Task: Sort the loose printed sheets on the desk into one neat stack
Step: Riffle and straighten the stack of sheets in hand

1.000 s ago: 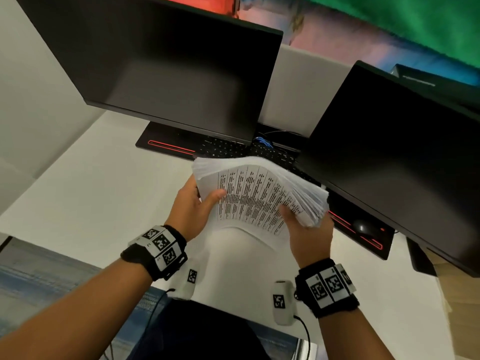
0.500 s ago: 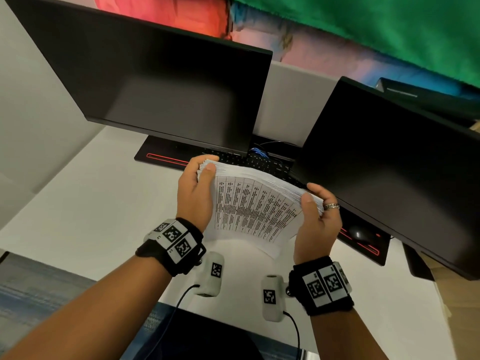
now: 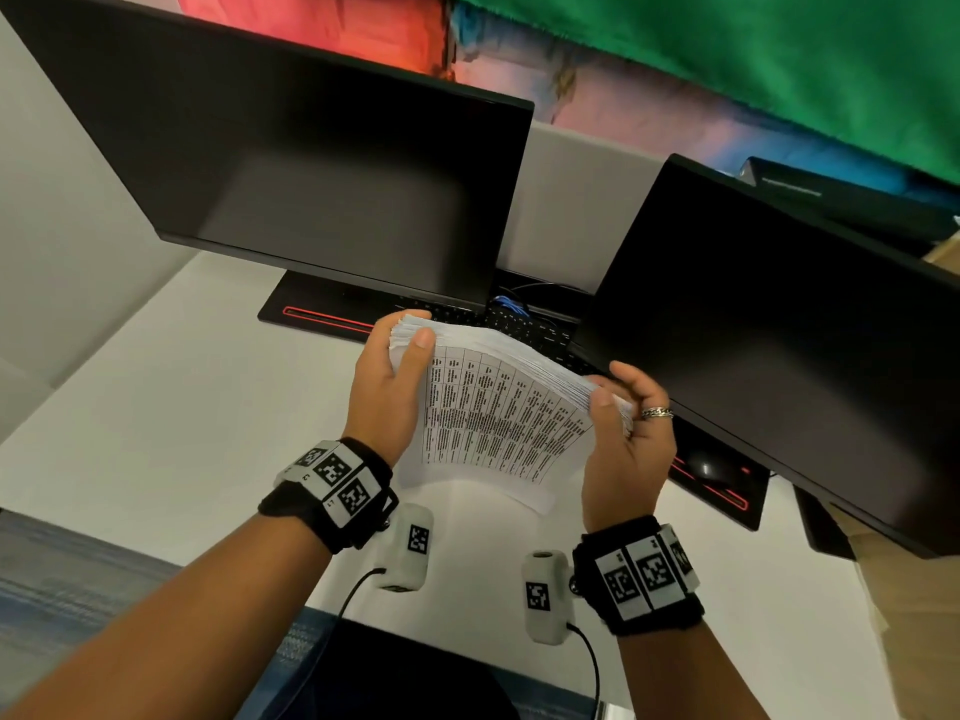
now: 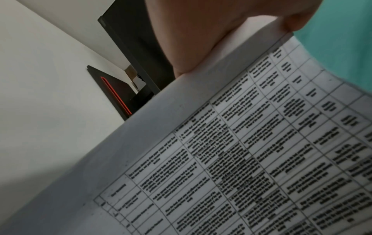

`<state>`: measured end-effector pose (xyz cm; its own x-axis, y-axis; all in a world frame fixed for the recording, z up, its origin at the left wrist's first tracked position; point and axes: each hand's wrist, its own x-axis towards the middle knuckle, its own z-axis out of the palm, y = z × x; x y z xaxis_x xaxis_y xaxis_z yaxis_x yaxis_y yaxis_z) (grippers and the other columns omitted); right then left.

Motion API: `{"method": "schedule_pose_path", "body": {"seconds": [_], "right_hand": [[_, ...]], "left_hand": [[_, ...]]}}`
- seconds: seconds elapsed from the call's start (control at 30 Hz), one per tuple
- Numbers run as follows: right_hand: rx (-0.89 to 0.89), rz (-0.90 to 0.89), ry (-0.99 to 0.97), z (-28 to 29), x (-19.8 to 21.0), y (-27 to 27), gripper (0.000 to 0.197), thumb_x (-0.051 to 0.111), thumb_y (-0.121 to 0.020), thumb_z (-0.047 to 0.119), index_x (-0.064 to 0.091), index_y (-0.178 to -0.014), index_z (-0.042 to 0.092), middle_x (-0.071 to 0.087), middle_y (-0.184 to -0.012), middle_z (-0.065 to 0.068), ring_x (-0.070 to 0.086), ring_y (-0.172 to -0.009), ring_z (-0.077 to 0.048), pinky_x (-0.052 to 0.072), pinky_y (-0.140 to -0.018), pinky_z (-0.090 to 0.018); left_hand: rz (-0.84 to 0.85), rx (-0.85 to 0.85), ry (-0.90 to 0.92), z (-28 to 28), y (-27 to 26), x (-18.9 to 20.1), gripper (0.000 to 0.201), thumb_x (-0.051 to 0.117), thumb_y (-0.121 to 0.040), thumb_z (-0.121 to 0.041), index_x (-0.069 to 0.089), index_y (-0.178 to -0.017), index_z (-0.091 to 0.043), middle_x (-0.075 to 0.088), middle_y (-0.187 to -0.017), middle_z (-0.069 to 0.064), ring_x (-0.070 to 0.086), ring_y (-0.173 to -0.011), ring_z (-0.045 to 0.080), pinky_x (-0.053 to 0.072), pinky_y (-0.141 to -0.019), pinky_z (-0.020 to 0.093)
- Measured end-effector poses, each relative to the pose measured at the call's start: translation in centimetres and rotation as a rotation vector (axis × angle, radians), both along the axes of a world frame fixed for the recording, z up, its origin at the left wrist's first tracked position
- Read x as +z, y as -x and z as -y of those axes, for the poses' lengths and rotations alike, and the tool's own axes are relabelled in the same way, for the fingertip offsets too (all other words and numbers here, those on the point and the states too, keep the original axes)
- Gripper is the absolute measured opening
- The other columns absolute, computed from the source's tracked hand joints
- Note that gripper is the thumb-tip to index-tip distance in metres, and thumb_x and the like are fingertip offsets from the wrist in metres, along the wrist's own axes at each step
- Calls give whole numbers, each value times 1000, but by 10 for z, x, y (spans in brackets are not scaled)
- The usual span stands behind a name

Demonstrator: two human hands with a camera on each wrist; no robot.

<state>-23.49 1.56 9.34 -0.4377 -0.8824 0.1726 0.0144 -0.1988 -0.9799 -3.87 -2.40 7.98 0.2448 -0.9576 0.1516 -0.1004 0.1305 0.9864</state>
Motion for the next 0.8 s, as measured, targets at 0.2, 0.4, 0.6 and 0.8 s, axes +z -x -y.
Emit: {"method": "schedule_pose_path", "body": {"seconds": [0.2,0.4,0.6,0.8], "right_hand": [[-79,61,-6,2,0,-1,26,41,-101,-1,58,-121,1,74,-87,3,71,-87,-17,59,-75,-29],[-94,54,-16,3,3,0,27,39,-103,1,59,-121,5,73,-91,-1,71,-85,-14,57,-69,-24],[-24,52,5,0,0,-1,27,45,-99,13,55,-124,14,73,-98,-2,70,-95,-24,59,-81,-38],[6,-73,-15,3,4,5,27,59,-97,14,55,-124,15,72,-97,1,72,-91,-16,61,-79,-38]], "left_hand": [[7,8,2,2,2,2,30,46,-96,-38,58,-114,-18,65,-96,-11,63,-87,-5,48,-77,10],[34,-23,-1,2,3,4,19,46,-104,-23,54,-118,-15,63,-97,-10,63,-84,-9,48,-72,8],[141,-13,-16,4,0,1,16,50,-101,-26,52,-110,-13,62,-93,-11,61,-80,-14,46,-65,3],[178,-24,16,1,1,7,13,57,-98,-20,49,-106,-14,60,-91,-11,61,-80,-14,48,-65,7]]}}
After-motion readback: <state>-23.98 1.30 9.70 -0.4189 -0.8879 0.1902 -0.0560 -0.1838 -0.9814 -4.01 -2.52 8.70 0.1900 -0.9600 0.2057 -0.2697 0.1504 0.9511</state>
